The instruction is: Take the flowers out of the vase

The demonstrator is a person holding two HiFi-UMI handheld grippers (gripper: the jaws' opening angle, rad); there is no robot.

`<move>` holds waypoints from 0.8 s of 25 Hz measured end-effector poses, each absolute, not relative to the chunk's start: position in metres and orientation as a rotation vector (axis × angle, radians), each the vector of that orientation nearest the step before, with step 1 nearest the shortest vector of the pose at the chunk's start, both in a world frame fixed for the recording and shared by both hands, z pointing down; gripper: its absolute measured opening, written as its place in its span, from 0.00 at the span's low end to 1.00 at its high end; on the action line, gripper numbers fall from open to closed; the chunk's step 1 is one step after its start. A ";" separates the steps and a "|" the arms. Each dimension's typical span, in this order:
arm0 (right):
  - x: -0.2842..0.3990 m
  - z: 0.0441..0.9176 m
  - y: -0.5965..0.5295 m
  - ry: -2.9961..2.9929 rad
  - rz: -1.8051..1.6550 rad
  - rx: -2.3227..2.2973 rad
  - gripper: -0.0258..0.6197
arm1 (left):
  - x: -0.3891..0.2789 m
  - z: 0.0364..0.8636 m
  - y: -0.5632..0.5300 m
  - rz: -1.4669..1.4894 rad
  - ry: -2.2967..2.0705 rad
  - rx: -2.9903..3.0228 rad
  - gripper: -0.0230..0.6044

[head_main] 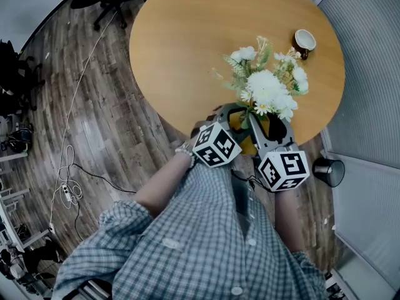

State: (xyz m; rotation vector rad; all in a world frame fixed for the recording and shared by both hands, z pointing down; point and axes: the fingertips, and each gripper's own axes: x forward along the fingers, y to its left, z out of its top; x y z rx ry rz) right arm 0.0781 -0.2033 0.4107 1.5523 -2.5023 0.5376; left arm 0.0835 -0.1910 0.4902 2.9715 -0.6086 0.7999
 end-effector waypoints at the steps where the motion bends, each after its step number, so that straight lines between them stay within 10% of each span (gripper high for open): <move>1: 0.077 0.410 -0.206 -2.499 0.533 1.558 0.33 | 0.082 0.490 -0.192 0.801 -0.607 2.973 0.39; 20: 0.082 0.397 -0.217 -2.513 0.528 1.647 0.14 | 0.081 0.484 -0.197 0.811 -0.601 2.975 0.39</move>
